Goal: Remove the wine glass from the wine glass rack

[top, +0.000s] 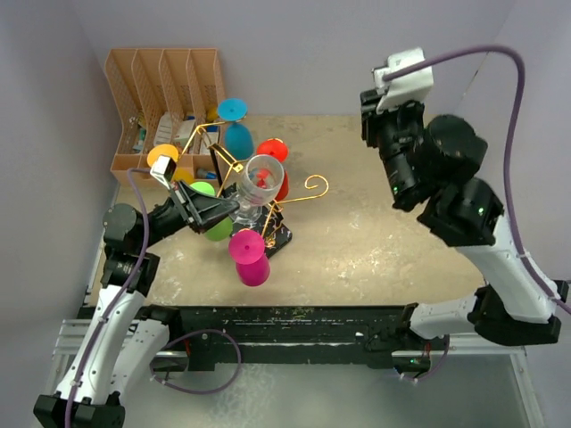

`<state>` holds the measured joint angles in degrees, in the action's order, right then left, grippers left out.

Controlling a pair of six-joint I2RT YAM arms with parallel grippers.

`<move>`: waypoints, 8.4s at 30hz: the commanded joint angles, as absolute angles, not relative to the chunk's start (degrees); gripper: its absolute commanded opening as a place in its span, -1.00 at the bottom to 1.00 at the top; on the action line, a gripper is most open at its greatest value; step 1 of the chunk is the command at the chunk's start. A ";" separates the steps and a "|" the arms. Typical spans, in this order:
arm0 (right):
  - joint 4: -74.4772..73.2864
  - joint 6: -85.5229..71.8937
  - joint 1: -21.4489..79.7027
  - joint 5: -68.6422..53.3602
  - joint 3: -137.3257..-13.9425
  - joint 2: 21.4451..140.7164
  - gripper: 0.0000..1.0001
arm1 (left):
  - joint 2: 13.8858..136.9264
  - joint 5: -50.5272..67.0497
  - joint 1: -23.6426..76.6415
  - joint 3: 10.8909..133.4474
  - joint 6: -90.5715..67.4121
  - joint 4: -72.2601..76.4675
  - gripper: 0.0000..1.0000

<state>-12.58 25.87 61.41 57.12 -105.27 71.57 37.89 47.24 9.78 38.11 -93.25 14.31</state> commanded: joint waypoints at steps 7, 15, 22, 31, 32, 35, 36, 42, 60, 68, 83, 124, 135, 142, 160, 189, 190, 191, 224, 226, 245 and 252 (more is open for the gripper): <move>-55.73 -12.41 55.99 9.59 -133.11 83.14 -0.03 | 37.92 40.70 9.58 53.03 -66.37 -10.89 -1.00; -51.75 -16.72 55.99 -1.51 -126.91 76.10 -0.02 | 37.53 39.19 9.57 56.35 -59.50 -19.23 -1.00; -50.48 -16.66 55.99 -2.21 -124.24 74.56 -0.03 | 36.34 38.12 9.58 56.54 -57.76 -21.64 -1.00; -50.52 -16.68 55.99 -5.44 -123.18 76.60 -0.06 | 36.97 38.84 9.58 58.73 -57.68 -21.60 -1.00; -50.47 -16.58 55.99 -5.40 -123.14 76.90 -0.06 | 37.04 38.98 9.58 58.86 -57.66 -21.55 -1.00; -50.40 -16.36 55.98 -5.10 -122.90 77.70 -0.08 | 37.08 39.19 9.57 59.38 -57.66 -21.45 -1.00; -50.38 -16.32 55.99 -5.10 -122.87 77.88 -0.09 | 37.09 39.19 9.56 59.48 -57.66 -21.45 -1.00; -49.91 -16.46 55.99 -5.23 -122.25 78.46 -0.20 | 37.03 39.21 9.53 60.12 -57.74 -21.54 -1.00; -48.79 -17.12 55.99 -0.86 -122.09 79.70 -1.00 | 38.64 39.22 9.60 62.20 -55.89 -22.69 -0.90; -47.46 -17.35 55.99 8.34 -124.06 76.39 -1.00 | 38.78 37.50 9.56 62.59 -54.27 -24.15 0.53; -46.34 -2.90 43.91 38.58 -138.23 84.80 -1.00 | 31.65 20.40 9.57 65.97 -41.43 -35.34 0.58; -55.15 -10.66 2.99 15.78 -140.97 124.59 -1.00 | 19.96 2.45 10.15 52.20 -27.33 -43.06 0.55; -55.44 -10.41 2.99 17.21 -141.47 128.46 -1.00 | 20.04 2.46 10.53 52.09 -27.47 -43.20 0.55; -55.34 -10.37 2.99 17.58 -141.70 129.43 -0.98 | 20.13 2.33 10.59 51.99 -27.51 -43.15 0.55; -54.71 -10.53 2.99 15.78 -142.56 129.04 -0.56 | 20.08 2.24 10.78 52.12 -27.62 -43.33 0.55; -30.49 -30.88 12.26 -38.89 -102.48 80.03 0.03 | 20.12 1.41 10.77 52.46 -27.86 -44.03 0.55; -28.41 -32.23 15.40 -39.15 -98.94 77.54 0.03 | 20.05 1.41 10.79 52.51 -27.94 -44.07 0.55; -26.23 -34.16 18.80 -39.04 -95.53 75.38 0.03 | 20.04 1.46 10.80 52.53 -27.95 -44.04 0.55; -11.43 -53.52 52.56 -23.61 -67.46 67.04 -0.05 | 19.87 1.67 10.81 52.40 -27.85 -43.85 0.56; -10.77 -54.03 52.60 -23.39 -67.21 67.61 -0.06 | 19.71 1.67 10.81 52.44 -27.78 -43.94 0.56; -6.98 -55.37 53.60 -25.06 -66.63 72.04 -0.14 | 19.42 1.67 10.81 52.38 -27.77 -43.85 0.56; -5.95 -55.68 54.46 -26.06 -66.64 72.04 -0.28 | 19.36 1.71 10.81 52.29 -27.76 -43.68 0.57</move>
